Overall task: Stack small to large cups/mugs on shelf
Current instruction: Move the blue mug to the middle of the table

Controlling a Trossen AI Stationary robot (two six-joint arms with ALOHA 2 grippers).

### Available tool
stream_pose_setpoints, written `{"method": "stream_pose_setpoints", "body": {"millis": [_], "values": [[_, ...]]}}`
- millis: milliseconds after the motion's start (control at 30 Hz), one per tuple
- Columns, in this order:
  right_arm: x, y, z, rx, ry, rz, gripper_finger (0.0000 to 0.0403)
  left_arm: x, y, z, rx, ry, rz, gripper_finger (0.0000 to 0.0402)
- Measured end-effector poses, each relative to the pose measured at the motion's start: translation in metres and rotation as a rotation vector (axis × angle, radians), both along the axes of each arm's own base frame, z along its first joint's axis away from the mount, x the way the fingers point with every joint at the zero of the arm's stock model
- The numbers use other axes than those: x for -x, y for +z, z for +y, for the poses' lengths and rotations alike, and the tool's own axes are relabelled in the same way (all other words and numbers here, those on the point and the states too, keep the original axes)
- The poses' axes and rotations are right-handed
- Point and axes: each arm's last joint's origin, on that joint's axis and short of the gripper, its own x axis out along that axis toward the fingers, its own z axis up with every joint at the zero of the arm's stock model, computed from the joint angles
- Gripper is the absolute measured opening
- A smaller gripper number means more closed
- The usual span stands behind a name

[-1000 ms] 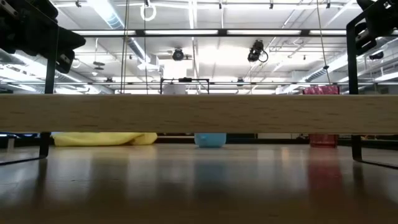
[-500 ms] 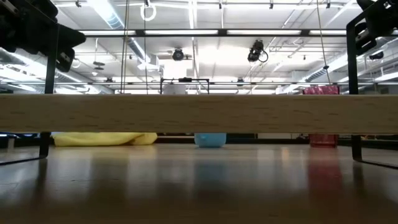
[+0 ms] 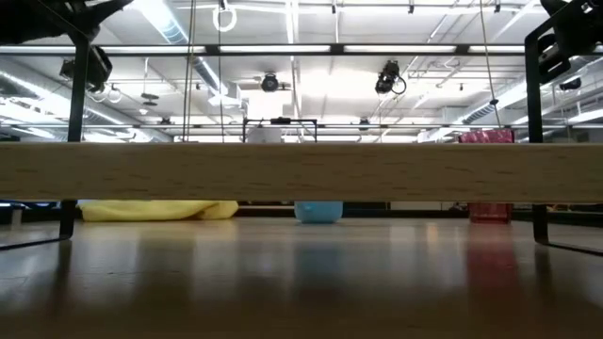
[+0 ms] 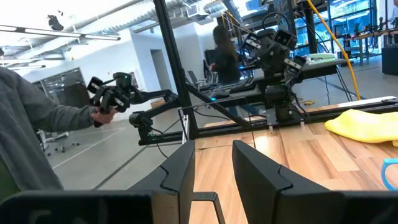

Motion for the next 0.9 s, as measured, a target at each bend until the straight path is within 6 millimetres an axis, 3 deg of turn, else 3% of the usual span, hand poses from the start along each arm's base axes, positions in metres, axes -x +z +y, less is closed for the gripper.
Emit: {"method": "stream_pose_setpoints", "body": {"millis": [267,633,900], "values": [[0.000,0.000,0.000,0.029,-0.003,-0.008,0.0115,0.001,0.002,0.002,0.041,0.056,-0.019,0.0033],[0.001,0.007,-0.001,0.011,-0.010,-0.079,0.0115,0.016,0.027,0.008,0.127,0.087,-0.302,0.0028],[0.002,0.012,-0.001,0.009,-0.017,-0.128,0.0115,0.026,0.045,0.014,0.104,0.241,-0.411,0.0025]]}}
